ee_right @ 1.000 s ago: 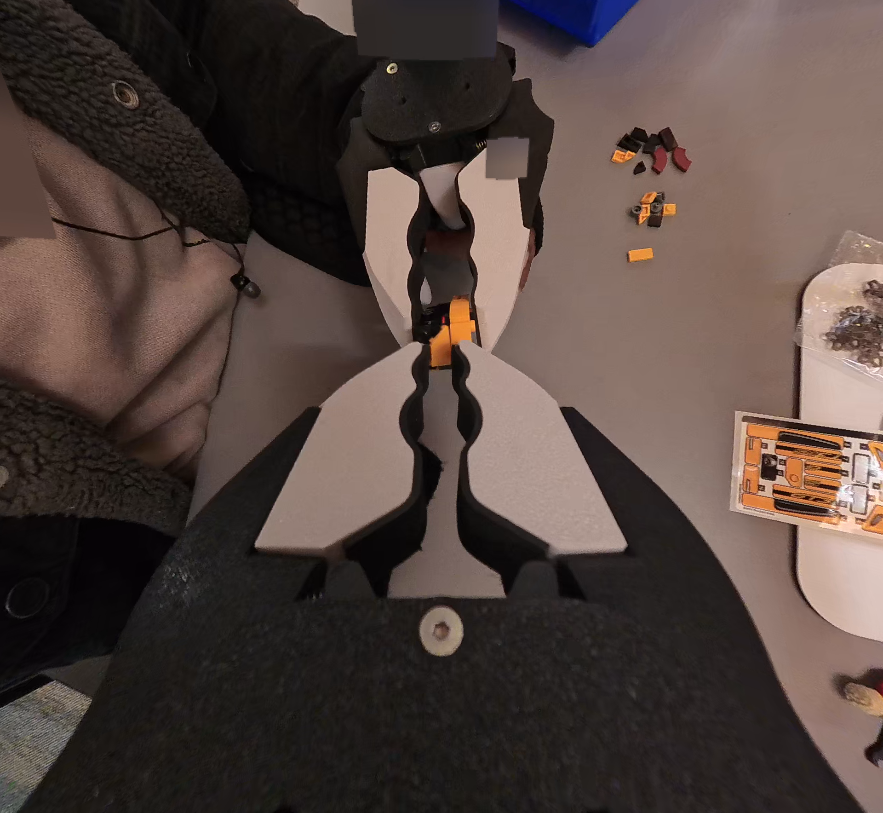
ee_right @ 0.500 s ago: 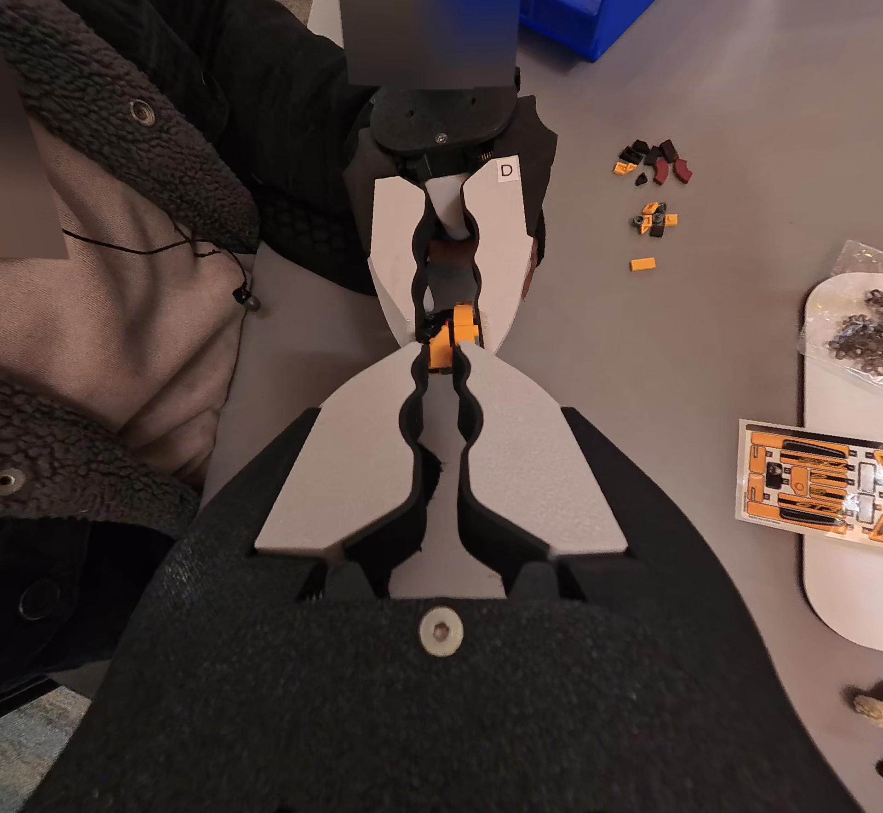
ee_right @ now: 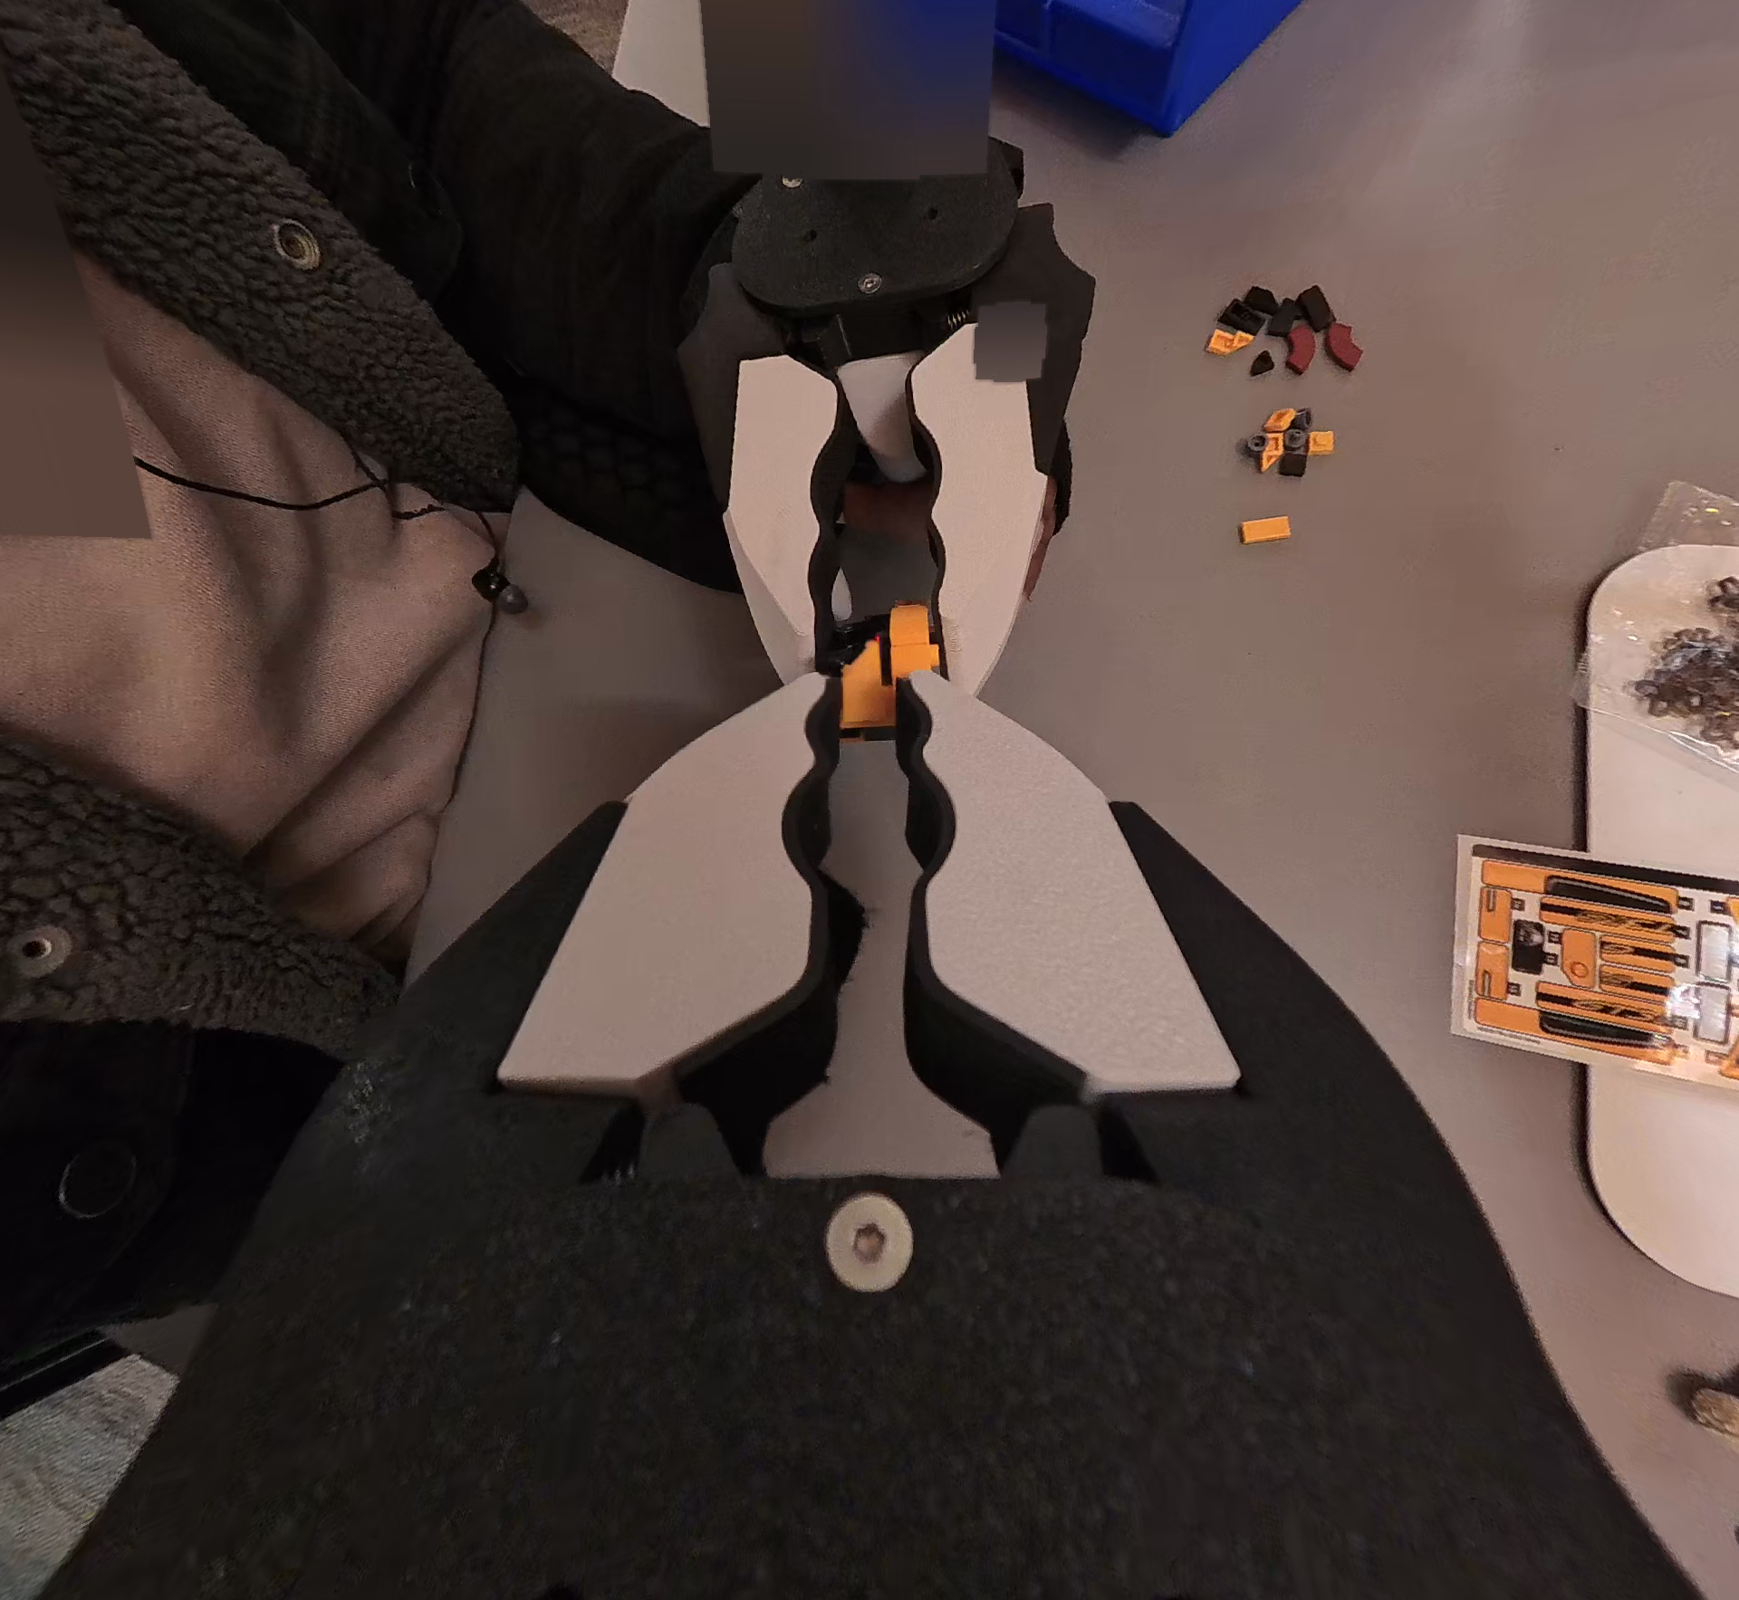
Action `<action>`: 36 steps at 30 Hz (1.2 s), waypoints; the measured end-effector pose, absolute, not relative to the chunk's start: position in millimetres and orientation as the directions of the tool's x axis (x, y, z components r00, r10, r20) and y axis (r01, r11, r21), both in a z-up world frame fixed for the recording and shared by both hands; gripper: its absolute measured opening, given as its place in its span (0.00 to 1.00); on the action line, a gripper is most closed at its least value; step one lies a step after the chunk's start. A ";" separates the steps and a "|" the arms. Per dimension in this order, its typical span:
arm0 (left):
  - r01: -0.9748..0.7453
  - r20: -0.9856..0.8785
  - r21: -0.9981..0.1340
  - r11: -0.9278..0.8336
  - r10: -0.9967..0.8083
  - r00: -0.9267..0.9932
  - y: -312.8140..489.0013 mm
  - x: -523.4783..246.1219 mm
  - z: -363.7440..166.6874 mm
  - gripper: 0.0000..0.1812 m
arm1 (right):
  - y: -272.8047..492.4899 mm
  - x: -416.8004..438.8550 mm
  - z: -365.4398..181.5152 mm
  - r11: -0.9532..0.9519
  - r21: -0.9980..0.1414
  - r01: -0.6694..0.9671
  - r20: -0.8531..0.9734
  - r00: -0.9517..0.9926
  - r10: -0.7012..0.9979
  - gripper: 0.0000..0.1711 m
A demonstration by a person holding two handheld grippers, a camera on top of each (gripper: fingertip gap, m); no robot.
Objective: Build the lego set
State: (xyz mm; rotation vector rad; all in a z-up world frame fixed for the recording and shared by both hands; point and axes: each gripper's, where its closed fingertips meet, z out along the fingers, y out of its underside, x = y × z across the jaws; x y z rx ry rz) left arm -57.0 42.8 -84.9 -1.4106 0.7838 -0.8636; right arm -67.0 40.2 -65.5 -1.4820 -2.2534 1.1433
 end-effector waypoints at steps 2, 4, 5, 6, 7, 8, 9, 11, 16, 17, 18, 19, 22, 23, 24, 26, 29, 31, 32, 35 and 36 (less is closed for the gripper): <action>0.045 0.047 -0.999 -0.029 -0.871 0.488 42.6 -57.0 -84.5 0.15 | 39.9 -66.9 -65.1 0.189 -0.701 0.687 -0.233 -0.472 0.850 0.07; 0.046 0.049 -0.998 -0.030 -0.872 0.487 42.5 -57.1 -84.6 0.15 | 39.9 -67.0 -65.1 0.189 -0.702 0.687 -0.234 -0.473 0.849 0.07; 0.047 0.050 -0.998 -0.031 -0.872 0.487 42.5 -57.1 -84.5 0.15 | 40.0 -67.1 -65.1 0.189 -0.702 0.686 -0.234 -0.473 0.849 0.07; 0.048 0.052 -0.998 -0.033 -0.872 0.486 42.5 -57.2 -84.5 0.15 | 40.0 -67.2 -65.1 0.186 -0.703 0.687 -0.237 -0.473 0.849 0.07; 0.050 0.053 -0.998 -0.033 -0.873 0.486 42.4 -57.2 -84.3 0.15 | 40.0 -67.3 -64.9 0.181 -0.703 0.688 -0.243 -0.471 0.848 0.07; 0.051 0.053 -0.998 -0.033 -0.873 0.486 42.3 -57.3 -84.2 0.15 | 40.2 -67.4 -64.6 0.174 -0.702 0.690 -0.250 -0.468 0.848 0.07; 0.052 0.052 -0.998 -0.031 -0.873 0.485 42.3 -57.3 -83.9 0.15 | 40.3 -67.4 -64.3 0.169 -0.702 0.692 -0.256 -0.466 0.847 0.07; 0.053 0.051 -0.998 -0.030 -0.873 0.484 41.9 -57.2 -83.5 0.15 | 40.0 -67.4 -63.9 0.168 -0.703 0.691 -0.258 -0.468 0.845 0.07; 0.054 0.053 -0.998 -0.031 -0.874 0.483 41.8 -57.3 -83.5 0.15 | 40.0 -67.4 -63.9 0.166 -0.706 0.689 -0.259 -0.469 0.844 0.08; 0.055 0.054 -0.998 -0.031 -0.874 0.483 41.8 -57.4 -83.4 0.15 | 40.1 -67.4 -63.7 0.166 -0.707 0.687 -0.258 -0.470 0.844 0.08; 0.059 0.056 -0.998 -0.031 -0.874 0.483 41.9 -57.7 -82.9 0.15 | 40.2 -67.3 -63.2 0.168 -0.710 0.684 -0.255 -0.472 0.844 0.08; 0.065 0.060 -0.997 -0.033 -0.874 0.483 42.0 -58.2 -82.1 0.15 | 40.0 -67.3 -62.3 0.172 -0.716 0.677 -0.249 -0.477 0.843 0.08; 0.084 0.079 -0.996 -0.043 -0.872 0.483 43.1 -60.5 -80.6 0.15 | 36.9 -68.2 -53.5 0.218 -0.770 0.600 -0.176 -0.528 0.831 0.10; 0.089 0.087 -0.995 -0.050 -0.871 0.484 43.6 -61.3 -80.5 0.15 | 37.0 -67.9 -52.1 0.267 -0.782 0.563 -0.110 -0.546 0.830 0.12; 0.094 0.098 -0.994 -0.059 -0.869 0.485 44.5 -62.2 -80.7 0.15 | 35.4 -67.5 -49.7 0.314 -0.797 0.515 -0.042 -0.566 0.823 0.14; 0.111 0.125 -0.991 -0.081 -0.866 0.484 46.1 -64.2 -80.6 0.15 | 37.1 -69.8 -47.6 0.392 -0.805 0.445 0.095 -0.556 0.826 0.18; 0.142 0.167 -0.984 -0.112 -0.861 0.480 48.3 -67.7 -79.3 0.15 | 44.7 -74.1 -57.3 0.575 -0.727 0.376 0.365 -0.498 0.787 0.27; 0.151 0.183 -0.981 -0.125 -0.859 0.477 49.2 -69.1 -79.3 0.15 | 42.6 -75.5 -64.4 0.661 -0.668 0.342 0.488 -0.469 0.736 0.28; 0.152 0.187 -0.980 -0.129 -0.858 0.478 49.6 -69.4 -79.5 0.15 | 41.6 -76.6 -66.5 0.691 -0.646 0.324 0.539 -0.447 0.714 0.28; 0.151 0.193 -0.979 -0.136 -0.856 0.479 50.2 -69.7 -80.1 0.15 | 39.7 -79.0 -69.8 0.728 -0.622 0.288 0.627 -0.374 0.684 0.28; 0.152 0.196 -0.979 -0.139 -0.855 0.479 50.4 -69.8 -80.1 0.15 | 39.7 -79.2 -69.6 0.730 -0.624 0.279 0.643 -0.348 0.683 0.28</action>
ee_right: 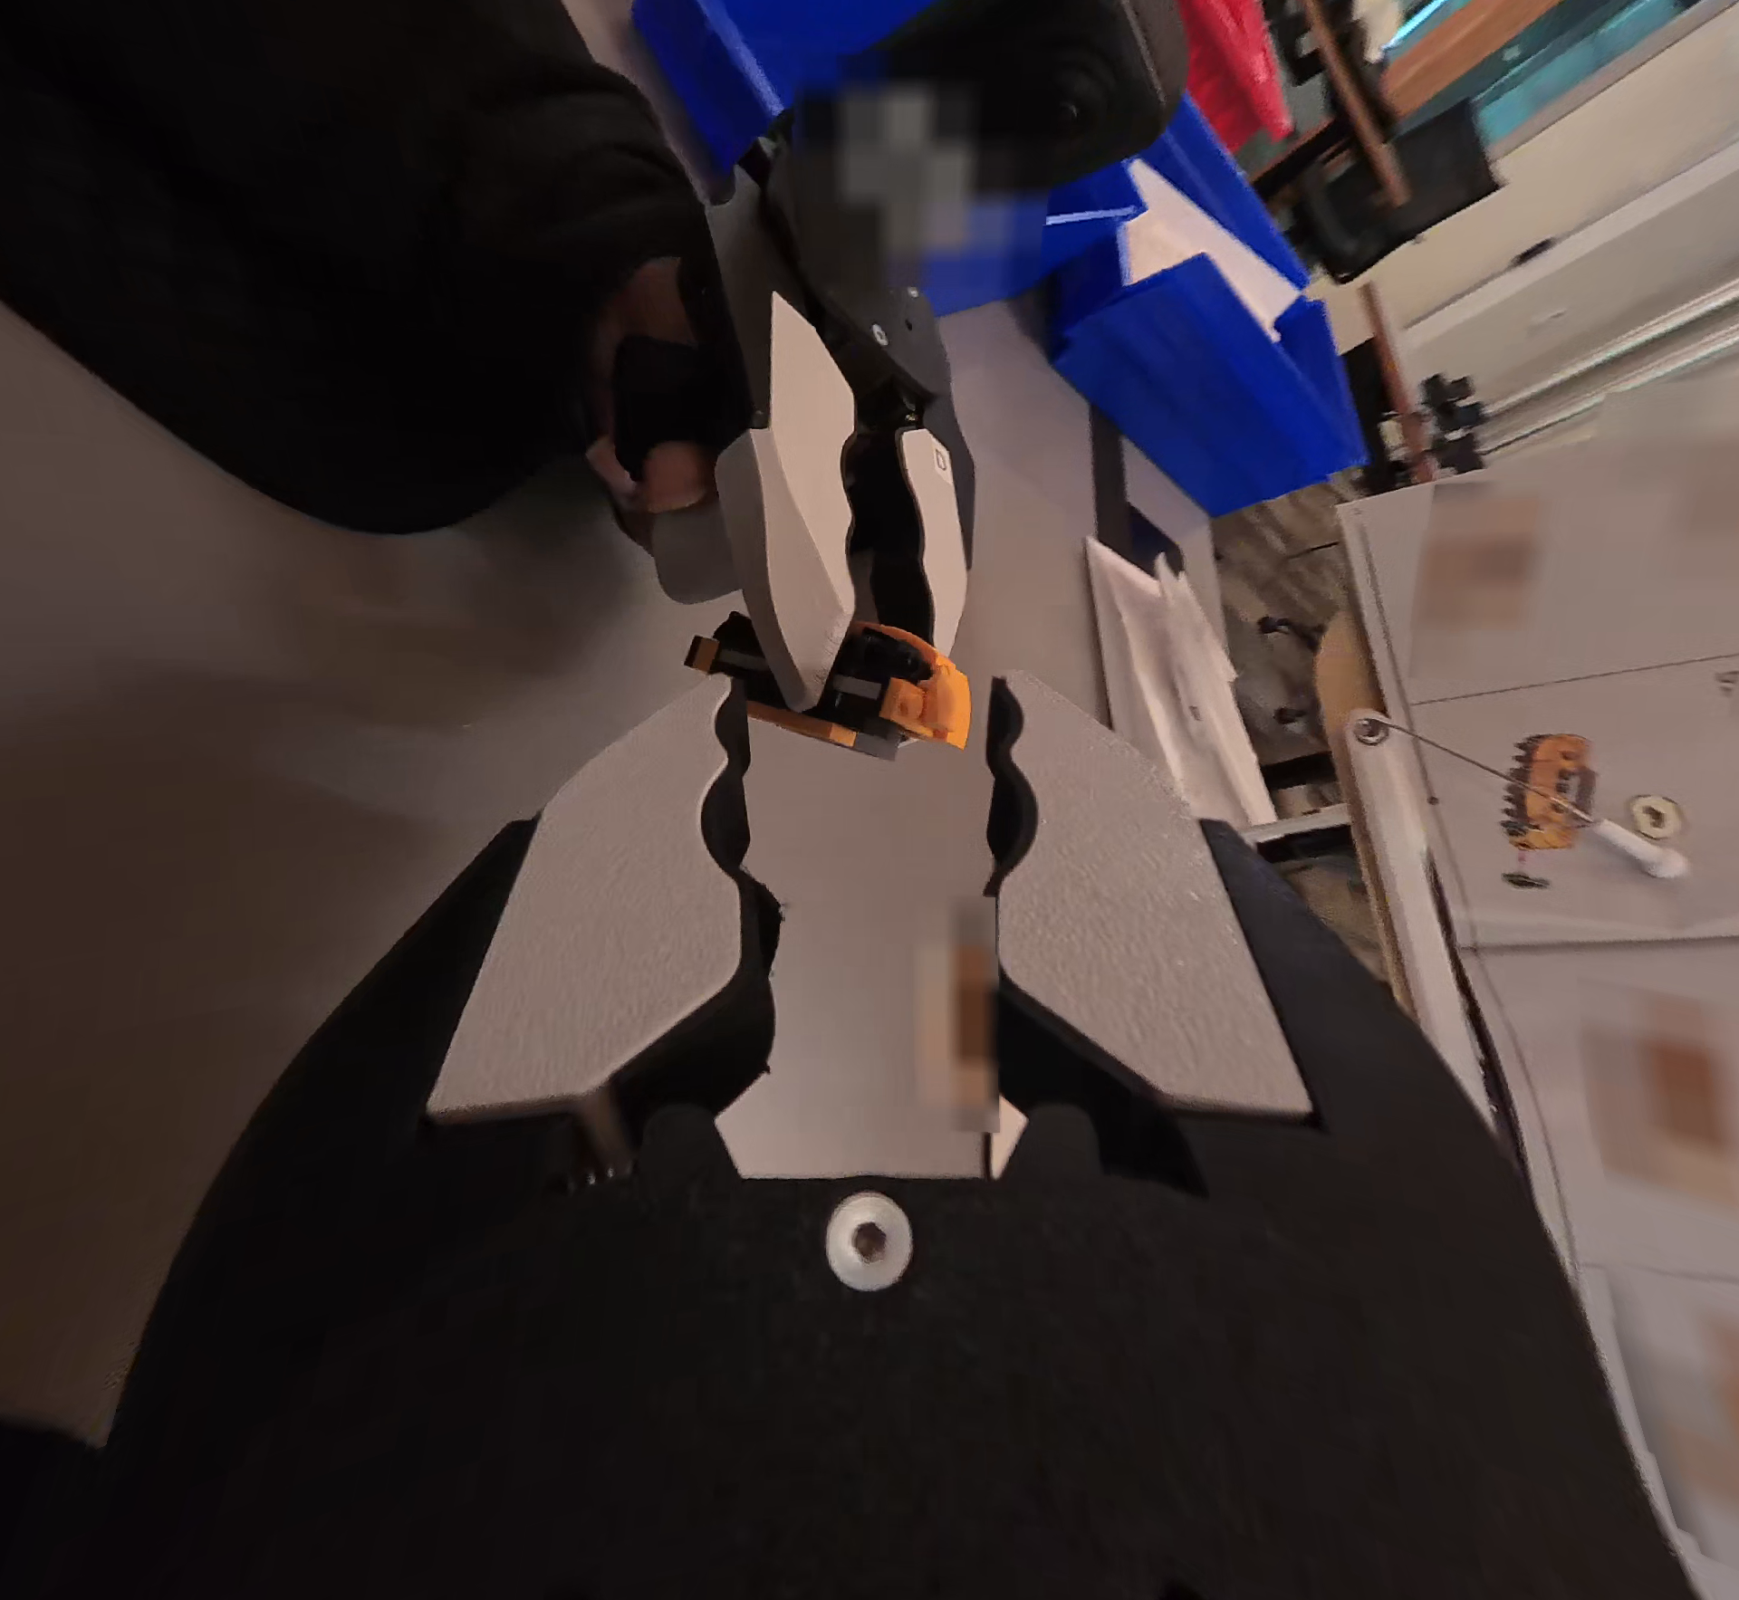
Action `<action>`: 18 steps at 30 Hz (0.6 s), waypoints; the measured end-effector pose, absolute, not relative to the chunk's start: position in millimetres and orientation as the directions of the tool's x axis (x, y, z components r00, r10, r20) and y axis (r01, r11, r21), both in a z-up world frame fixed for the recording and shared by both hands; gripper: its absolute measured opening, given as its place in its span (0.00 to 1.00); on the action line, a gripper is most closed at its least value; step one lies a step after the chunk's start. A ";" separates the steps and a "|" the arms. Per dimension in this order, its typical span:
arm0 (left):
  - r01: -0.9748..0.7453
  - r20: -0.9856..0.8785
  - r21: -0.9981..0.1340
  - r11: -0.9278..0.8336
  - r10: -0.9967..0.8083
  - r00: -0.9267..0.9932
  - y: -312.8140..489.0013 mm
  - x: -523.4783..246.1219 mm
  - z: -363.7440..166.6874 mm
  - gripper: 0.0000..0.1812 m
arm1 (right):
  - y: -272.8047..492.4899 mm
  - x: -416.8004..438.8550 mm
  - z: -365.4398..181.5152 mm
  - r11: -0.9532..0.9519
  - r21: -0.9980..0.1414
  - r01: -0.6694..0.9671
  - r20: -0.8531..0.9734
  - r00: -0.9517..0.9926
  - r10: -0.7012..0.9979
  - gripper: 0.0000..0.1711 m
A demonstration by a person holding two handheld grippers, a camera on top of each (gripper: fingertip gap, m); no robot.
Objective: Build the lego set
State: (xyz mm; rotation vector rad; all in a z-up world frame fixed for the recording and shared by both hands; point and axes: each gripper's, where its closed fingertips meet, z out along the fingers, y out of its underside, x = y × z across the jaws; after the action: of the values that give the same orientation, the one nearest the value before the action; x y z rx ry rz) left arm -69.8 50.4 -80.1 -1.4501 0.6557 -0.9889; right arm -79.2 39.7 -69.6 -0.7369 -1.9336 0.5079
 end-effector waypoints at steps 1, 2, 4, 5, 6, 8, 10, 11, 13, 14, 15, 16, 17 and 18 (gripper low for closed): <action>0.153 0.199 -0.978 -0.142 -0.855 0.479 50.6 -69.9 -80.3 0.15 | 40.1 -79.0 -70.0 0.732 -0.624 0.273 0.655 -0.329 0.680 0.28; 0.153 0.201 -0.978 -0.145 -0.854 0.479 50.8 -70.1 -80.5 0.15 | 40.9 -78.5 -71.3 0.734 -0.621 0.274 0.663 -0.315 0.679 0.28; 0.154 0.205 -0.977 -0.148 -0.854 0.478 51.0 -70.1 -80.6 0.15 | 41.7 -77.8 -74.9 0.727 -0.627 0.280 0.662 -0.302 0.686 0.28; 0.154 0.207 -0.976 -0.151 -0.853 0.479 51.3 -70.1 -81.1 0.15 | 41.8 -77.7 -76.0 0.725 -0.630 0.278 0.663 -0.295 0.688 0.27; 0.154 0.210 -0.976 -0.154 -0.852 0.480 51.6 -70.2 -81.4 0.15 | 42.0 -77.8 -76.7 0.726 -0.629 0.277 0.667 -0.287 0.688 0.27; 0.156 0.217 -0.975 -0.160 -0.851 0.479 52.1 -70.5 -81.6 0.15 | 42.8 -78.7 -78.4 0.731 -0.622 0.280 0.678 -0.273 0.682 0.26; 0.158 0.226 -0.973 -0.170 -0.848 0.479 52.7 -71.0 -82.5 0.15 | 44.1 -80.0 -80.1 0.738 -0.613 0.284 0.691 -0.261 0.674 0.26; 0.158 0.231 -0.972 -0.175 -0.847 0.479 53.1 -71.2 -82.9 0.15 | 44.5 -80.5 -80.7 0.740 -0.610 0.284 0.696 -0.256 0.671 0.26; 0.162 0.239 -0.970 -0.182 -0.846 0.477 53.4 -71.7 -82.9 0.15 | 45.0 -81.3 -80.9 0.746 -0.603 0.284 0.706 -0.247 0.664 0.26; 0.165 0.245 -0.968 -0.188 -0.845 0.476 53.5 -71.9 -82.9 0.15 | 45.3 -81.6 -81.1 0.748 -0.599 0.286 0.709 -0.245 0.662 0.26; 0.169 0.252 -0.966 -0.193 -0.844 0.473 53.7 -72.0 -82.7 0.15 | 45.7 -81.9 -81.0 0.748 -0.597 0.288 0.711 -0.242 0.660 0.26; 0.175 0.260 -0.964 -0.200 -0.844 0.470 53.8 -72.0 -82.5 0.15 | 45.9 -82.1 -80.8 0.748 -0.598 0.289 0.712 -0.239 0.661 0.25; 0.181 0.269 -0.962 -0.206 -0.842 0.468 53.9 -72.3 -82.1 0.15 | 46.2 -82.5 -80.5 0.747 -0.598 0.291 0.712 -0.234 0.662 0.25; 0.188 0.276 -0.959 -0.211 -0.840 0.467 54.2 -72.5 -81.4 0.15 | 46.4 -82.8 -80.0 0.749 -0.596 0.291 0.717 -0.227 0.659 0.25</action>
State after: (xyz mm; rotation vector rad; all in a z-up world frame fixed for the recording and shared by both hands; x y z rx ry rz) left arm -72.5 54.2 -81.4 -1.4908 0.6011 -1.0505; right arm -82.8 46.4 -80.0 -0.7393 -1.8187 0.4061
